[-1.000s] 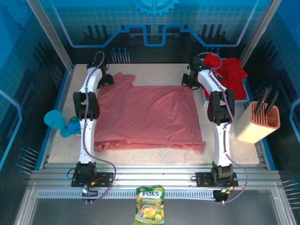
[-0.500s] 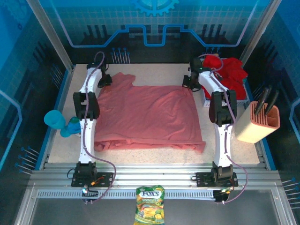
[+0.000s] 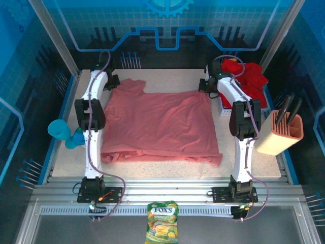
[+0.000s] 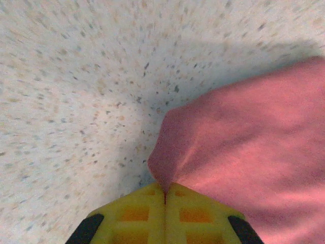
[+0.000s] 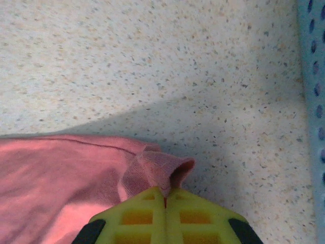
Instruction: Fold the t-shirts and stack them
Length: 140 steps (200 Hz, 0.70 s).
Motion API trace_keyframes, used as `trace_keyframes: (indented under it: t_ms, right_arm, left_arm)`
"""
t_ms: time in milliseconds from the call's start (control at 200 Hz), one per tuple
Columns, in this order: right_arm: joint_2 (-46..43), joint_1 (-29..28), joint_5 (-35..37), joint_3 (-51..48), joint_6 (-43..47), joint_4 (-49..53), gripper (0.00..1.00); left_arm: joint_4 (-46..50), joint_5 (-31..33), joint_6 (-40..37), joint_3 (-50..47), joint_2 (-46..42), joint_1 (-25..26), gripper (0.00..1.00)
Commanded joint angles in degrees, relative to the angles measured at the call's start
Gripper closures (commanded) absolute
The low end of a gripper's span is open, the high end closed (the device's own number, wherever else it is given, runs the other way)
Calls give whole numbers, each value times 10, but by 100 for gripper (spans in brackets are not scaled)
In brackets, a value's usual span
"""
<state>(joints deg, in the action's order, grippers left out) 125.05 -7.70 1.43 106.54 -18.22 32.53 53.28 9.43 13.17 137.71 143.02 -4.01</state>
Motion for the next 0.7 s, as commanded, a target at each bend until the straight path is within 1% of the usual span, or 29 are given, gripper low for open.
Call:
trace_keyframes:
  t_ms: [0, 80, 165, 255, 395, 525, 695]
  right_arm:
    - [-52, 7, -16, -23, 22, -28, 100]
    - [-76, 9, -19, -50, 24, -33, 100]
    - [-105, 15, -35, -90, 29, -55, 100]
    - [-126, 18, -59, -118, 46, -55, 100]
    - [-161, 18, -61, -169, 53, -60, 100]
    - [-192, 22, -42, -213, 48, -57, 100]
    - [-221, 26, -48, -264, 30, -54, 100]
  left_arm:
    - [-54, 4, -1, -49, -103, -9, 100]
    - [-88, -2, 13, -116, -151, -16, 100]
    - [-127, -11, 23, -188, -204, -23, 100]
    - [-160, -17, 25, -260, -256, -24, 100]
    - [-207, -25, 25, -371, -326, -24, 100]
    - [-284, -27, -6, -480, -386, -24, 100]
    - [-318, -57, -34, -557, -426, -22, 100]
